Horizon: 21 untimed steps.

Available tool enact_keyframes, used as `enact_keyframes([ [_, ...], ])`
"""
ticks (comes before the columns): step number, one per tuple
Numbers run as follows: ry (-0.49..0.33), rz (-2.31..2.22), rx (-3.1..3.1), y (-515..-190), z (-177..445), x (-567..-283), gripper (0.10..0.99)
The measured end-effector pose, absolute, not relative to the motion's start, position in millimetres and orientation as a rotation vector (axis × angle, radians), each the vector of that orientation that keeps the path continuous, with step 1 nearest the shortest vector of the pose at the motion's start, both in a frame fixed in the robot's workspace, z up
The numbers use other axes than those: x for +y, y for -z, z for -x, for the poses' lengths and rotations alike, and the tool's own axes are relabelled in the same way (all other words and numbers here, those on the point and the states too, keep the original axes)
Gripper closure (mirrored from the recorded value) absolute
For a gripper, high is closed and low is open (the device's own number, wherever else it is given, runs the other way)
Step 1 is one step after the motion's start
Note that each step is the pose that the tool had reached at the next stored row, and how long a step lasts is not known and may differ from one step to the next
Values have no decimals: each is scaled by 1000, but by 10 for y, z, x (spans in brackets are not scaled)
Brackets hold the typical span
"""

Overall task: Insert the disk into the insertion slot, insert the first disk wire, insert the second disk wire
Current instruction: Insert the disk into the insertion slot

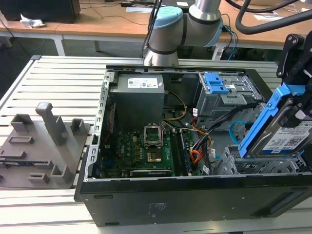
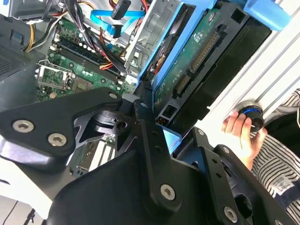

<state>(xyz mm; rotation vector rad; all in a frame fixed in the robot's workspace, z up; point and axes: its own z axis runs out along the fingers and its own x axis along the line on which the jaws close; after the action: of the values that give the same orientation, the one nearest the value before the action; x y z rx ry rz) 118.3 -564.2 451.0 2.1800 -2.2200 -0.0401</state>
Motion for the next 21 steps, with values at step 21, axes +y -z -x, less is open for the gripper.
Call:
enact_keyframes([
  [21,40,-2180,-2220,-4380,-1180,-5547,722],
])
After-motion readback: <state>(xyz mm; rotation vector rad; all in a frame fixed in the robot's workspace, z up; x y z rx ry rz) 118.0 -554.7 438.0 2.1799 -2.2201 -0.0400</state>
